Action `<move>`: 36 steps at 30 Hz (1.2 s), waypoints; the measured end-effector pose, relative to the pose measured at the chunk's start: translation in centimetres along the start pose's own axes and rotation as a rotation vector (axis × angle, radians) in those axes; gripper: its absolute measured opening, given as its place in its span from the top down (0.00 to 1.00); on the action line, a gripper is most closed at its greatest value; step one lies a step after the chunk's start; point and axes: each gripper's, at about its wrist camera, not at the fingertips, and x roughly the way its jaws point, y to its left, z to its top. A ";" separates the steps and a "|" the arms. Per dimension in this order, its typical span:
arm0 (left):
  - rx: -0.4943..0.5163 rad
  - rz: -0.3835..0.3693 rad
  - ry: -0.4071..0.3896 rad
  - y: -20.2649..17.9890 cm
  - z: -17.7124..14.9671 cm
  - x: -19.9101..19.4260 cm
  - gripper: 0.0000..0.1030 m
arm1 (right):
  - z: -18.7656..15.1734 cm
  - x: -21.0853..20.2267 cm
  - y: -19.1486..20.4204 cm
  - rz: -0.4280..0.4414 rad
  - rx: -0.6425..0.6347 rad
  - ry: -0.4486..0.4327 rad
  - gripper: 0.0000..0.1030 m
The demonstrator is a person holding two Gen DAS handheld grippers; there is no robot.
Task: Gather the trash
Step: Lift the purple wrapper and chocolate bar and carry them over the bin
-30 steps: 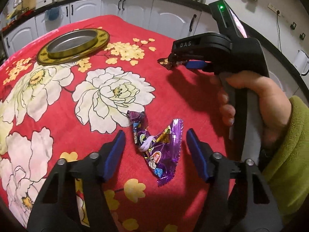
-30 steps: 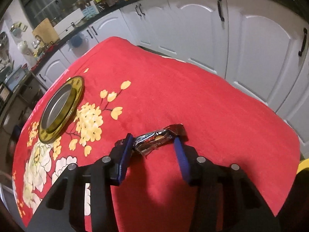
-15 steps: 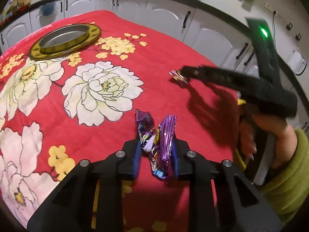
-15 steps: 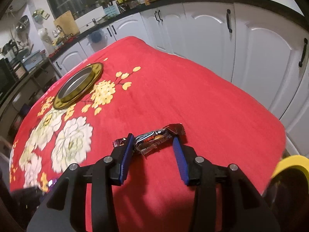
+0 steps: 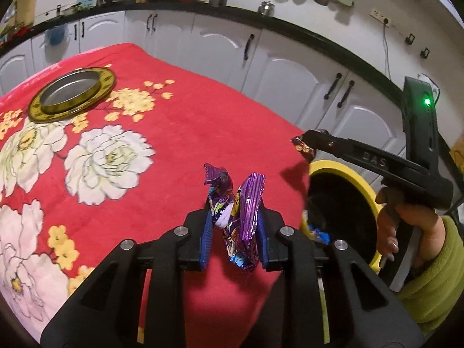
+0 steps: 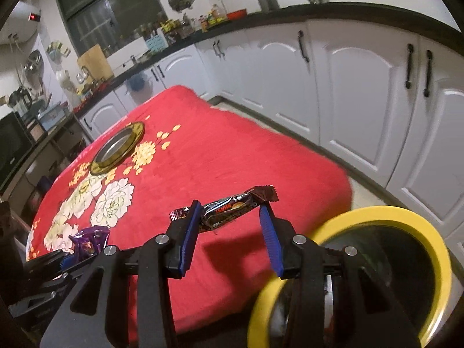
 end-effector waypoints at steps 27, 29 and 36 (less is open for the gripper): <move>0.137 -0.122 -0.068 -10.1 3.7 0.2 0.83 | -3.6 -12.5 -6.1 -0.118 -0.018 -0.160 0.61; 0.146 -0.130 -0.068 -10.8 3.8 0.4 0.83 | -3.9 -13.1 -6.6 -0.129 -0.021 -0.161 0.61; 0.177 -0.156 -0.057 -13.0 4.0 1.4 0.82 | -5.3 -14.2 -7.8 -0.159 -0.018 -0.163 0.61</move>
